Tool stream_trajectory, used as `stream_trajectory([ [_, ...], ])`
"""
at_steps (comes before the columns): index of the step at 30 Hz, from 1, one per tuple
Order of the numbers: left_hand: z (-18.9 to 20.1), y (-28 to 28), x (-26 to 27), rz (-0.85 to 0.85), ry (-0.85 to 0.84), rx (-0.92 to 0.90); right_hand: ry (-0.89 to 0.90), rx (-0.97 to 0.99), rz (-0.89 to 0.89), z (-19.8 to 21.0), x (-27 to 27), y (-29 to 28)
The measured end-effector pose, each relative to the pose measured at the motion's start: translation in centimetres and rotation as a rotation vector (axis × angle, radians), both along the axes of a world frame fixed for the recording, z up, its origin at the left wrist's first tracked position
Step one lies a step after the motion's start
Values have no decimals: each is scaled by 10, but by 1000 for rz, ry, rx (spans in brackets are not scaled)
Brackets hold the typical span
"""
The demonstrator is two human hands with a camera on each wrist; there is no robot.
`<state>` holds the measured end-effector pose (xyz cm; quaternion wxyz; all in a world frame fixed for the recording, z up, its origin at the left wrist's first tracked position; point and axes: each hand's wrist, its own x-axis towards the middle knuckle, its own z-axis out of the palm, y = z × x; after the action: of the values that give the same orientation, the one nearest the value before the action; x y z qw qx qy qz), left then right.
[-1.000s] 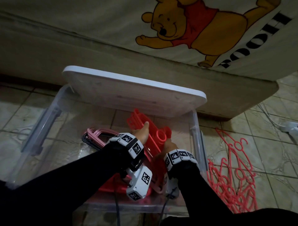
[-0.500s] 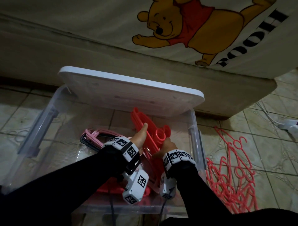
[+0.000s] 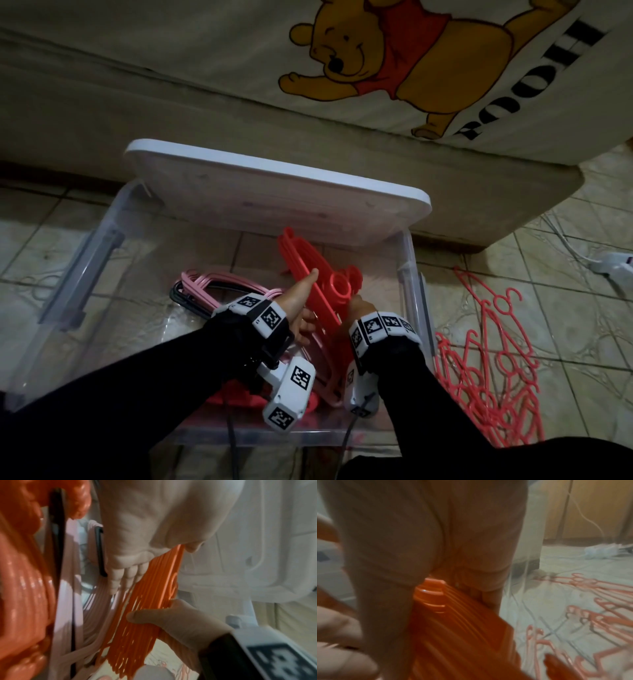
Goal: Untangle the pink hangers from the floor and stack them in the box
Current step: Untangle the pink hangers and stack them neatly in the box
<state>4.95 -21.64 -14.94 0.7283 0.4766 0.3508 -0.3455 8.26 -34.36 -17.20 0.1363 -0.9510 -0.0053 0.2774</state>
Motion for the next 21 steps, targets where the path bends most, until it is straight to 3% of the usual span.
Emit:
stream_trajectory([
  [3, 3, -1, 7, -8, -31, 65, 40, 60, -57, 0, 1, 0],
  [8, 5, -6, 21, 140, -117, 156, 189, 130, -148, 0, 10, -1],
  [10, 0, -5, 21, 1, -144, 220, 171, 88, -164, -4, 15, 0],
  [13, -5, 6, 21, -276, -191, 485, 169, -15, -112, -5, 17, 3],
  [18, 2, 26, 37, -36, -285, 708, 185, -13, -164, 4, 18, 4],
  [21, 7, 24, 44, -124, -322, 707, 168, 85, -235, 10, 23, 3],
])
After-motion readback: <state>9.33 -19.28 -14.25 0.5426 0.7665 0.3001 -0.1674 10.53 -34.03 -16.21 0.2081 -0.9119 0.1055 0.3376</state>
